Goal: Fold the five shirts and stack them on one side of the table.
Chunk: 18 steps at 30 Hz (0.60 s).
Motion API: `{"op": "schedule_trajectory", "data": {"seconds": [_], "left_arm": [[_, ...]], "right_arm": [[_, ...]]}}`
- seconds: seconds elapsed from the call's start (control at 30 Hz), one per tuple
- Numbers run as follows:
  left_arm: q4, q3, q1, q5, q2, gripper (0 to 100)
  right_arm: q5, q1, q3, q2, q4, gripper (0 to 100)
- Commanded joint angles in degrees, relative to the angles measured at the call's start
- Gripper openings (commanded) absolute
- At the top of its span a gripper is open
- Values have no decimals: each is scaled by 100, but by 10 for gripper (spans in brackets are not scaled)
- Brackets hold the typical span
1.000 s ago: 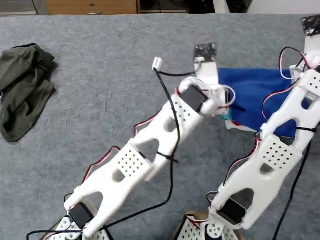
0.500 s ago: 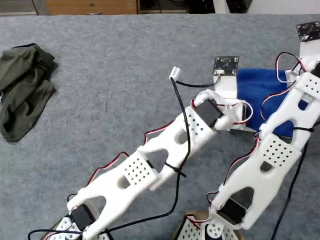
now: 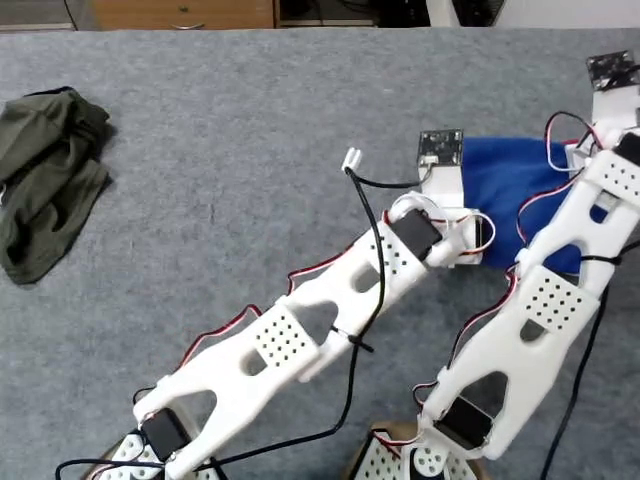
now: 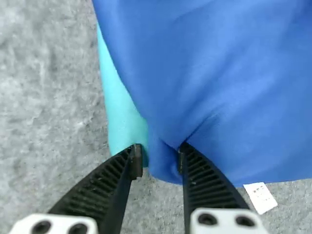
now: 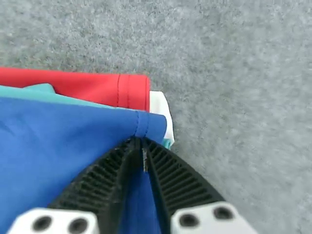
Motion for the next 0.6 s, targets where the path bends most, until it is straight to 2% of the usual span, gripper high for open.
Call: {"op": "schedule_trajectory", "data": {"seconds": [0.0, 0.37, 0.57], "left_arm": [[114, -220, -35, 18, -66, 128], [958, -220, -53, -387, -75, 128], [1538, -220, -176, -396, -646, 128]], "right_arm": [[62, -66, -251, 101, -220, 25], [352, -13, -268, 462, -659, 23], [343, 180, -497, 488, -624, 23]]}}
